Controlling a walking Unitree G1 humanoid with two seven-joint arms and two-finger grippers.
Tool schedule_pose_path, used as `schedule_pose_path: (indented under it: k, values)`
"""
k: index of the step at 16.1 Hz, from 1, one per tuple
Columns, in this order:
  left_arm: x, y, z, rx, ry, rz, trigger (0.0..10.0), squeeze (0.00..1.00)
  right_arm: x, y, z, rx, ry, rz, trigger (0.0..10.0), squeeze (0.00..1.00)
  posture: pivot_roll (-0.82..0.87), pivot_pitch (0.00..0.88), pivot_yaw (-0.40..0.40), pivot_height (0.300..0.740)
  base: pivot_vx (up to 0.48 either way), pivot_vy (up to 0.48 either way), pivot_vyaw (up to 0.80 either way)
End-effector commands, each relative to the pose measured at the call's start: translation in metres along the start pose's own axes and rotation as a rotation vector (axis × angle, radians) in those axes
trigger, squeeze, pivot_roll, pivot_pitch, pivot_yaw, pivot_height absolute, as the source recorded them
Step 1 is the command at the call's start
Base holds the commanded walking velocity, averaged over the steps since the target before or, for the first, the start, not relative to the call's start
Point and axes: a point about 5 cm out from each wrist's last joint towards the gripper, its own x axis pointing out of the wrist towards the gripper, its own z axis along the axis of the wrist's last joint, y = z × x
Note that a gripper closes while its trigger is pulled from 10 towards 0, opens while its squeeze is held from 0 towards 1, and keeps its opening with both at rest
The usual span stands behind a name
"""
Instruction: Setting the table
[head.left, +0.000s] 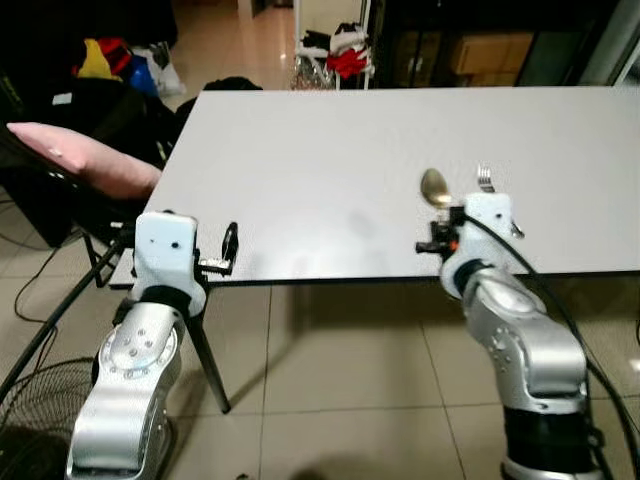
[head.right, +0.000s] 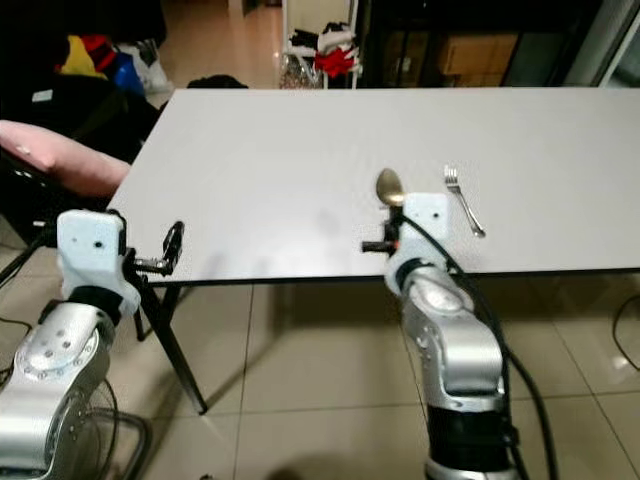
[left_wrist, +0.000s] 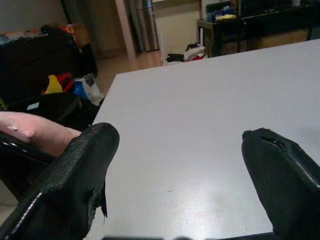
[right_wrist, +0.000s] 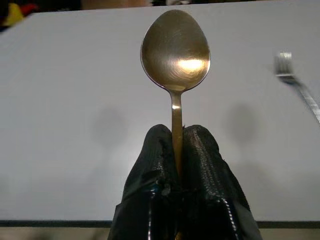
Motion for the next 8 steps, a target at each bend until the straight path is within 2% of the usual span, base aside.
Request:
schedule_pose_path:
  k: [1, 8]
  values:
    - [-0.002, 0.002, 0.000, -0.007, -0.004, 0.010, 10.0, 0.00, 0.002, 0.002, 0.006, -0.001, -0.009, 0.019, 10.0, 0.00, -0.09, 0.003, 0.010, 0.740, 0.337, 0.000, 0.00]
    - [-0.008, -0.008, -0.007, -0.035, 0.016, -0.015, 10.0, 0.00, 0.004, -0.007, 0.008, -0.043, -0.006, 0.022, 10.0, 0.00, -0.10, 0.011, 0.004, 0.740, 0.349, 0.000, 0.00]
